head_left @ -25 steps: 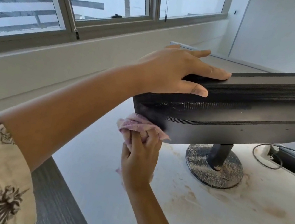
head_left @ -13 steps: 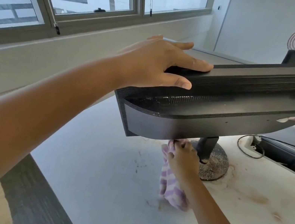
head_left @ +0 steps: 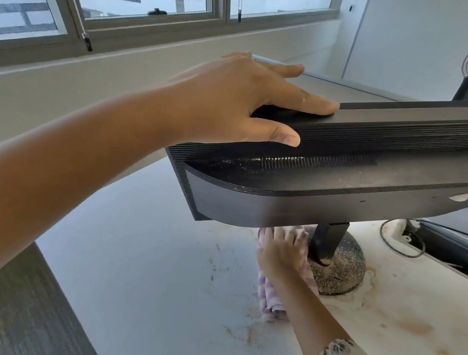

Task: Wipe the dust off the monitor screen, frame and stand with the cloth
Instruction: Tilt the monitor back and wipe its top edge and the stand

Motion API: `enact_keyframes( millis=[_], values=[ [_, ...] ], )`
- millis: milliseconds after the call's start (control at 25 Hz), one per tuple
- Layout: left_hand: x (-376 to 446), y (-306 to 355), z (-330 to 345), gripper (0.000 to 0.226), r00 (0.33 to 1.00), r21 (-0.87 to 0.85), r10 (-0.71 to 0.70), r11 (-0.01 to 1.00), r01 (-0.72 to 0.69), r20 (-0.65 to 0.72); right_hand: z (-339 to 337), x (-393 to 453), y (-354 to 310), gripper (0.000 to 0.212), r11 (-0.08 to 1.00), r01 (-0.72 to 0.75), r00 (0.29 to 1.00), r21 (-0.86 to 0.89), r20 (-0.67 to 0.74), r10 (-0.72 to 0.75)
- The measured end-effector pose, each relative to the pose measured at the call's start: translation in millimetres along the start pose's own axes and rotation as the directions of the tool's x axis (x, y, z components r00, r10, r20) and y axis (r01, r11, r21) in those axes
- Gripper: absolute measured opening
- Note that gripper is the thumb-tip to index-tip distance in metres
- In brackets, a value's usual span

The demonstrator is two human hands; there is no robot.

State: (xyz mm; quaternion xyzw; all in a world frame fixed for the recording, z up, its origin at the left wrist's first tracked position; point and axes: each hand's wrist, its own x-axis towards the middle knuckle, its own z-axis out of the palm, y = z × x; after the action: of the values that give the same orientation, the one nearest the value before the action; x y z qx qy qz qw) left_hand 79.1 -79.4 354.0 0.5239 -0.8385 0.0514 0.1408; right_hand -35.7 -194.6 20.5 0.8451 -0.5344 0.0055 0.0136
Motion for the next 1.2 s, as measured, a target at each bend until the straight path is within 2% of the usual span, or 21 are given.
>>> enact_keyframes(
  millis=[120, 200, 320, 400, 600, 800, 1040, 1200],
  values=[
    [-4, -1, 0, 0.049, 1.0, -0.001, -0.004, 1.0, 0.004, -0.013, 3, 10, 4, 0.047, 0.998, -0.062, 0.997, 0.013, 0.054, 0.061],
    [-4, 0, 0, 0.05, 1.0, -0.016, -0.012, 1.0, 0.011, -0.02, 4, 12, 6, 0.045, 0.998, -0.064, 0.995, -0.006, 0.073, 0.065],
    [-4, -1, -1, 0.048, 1.0, -0.038, -0.02, 0.999, 0.02, -0.015, 4, 3, 8, 0.054, 0.997, -0.04, 0.993, -0.062, 0.108, 0.046],
    [-4, -1, -1, 0.048, 1.0, -0.034, -0.021, 0.999, 0.021, -0.017, 6, -9, 10, 0.054, 0.998, -0.02, 0.995, -0.061, 0.099, 0.026],
    [-4, 1, -1, 0.048, 1.0, -0.024, -0.012, 1.0, 0.011, -0.015, 8, -44, 20, 0.033, 0.997, 0.007, 1.0, -0.07, -0.005, -0.008],
    [-5, 1, 0, 0.048, 1.0, -0.025, -0.013, 1.0, 0.012, -0.016, 14, -71, 60, 0.046, 0.996, 0.013, 1.0, -0.087, 0.002, -0.013],
    [-5, 2, 0, 0.048, 1.0, -0.017, -0.001, 1.0, 0.0, -0.028, 23, -85, 108, 0.066, 0.975, -0.123, 0.987, -0.185, 0.075, 0.139],
    [-3, 2, 1, 0.048, 1.0, -0.003, 0.0, 1.0, 0.0, -0.01, 3, -78, 150, 0.058, 0.951, -0.233, 0.959, -0.205, 0.113, 0.259]
  ],
)
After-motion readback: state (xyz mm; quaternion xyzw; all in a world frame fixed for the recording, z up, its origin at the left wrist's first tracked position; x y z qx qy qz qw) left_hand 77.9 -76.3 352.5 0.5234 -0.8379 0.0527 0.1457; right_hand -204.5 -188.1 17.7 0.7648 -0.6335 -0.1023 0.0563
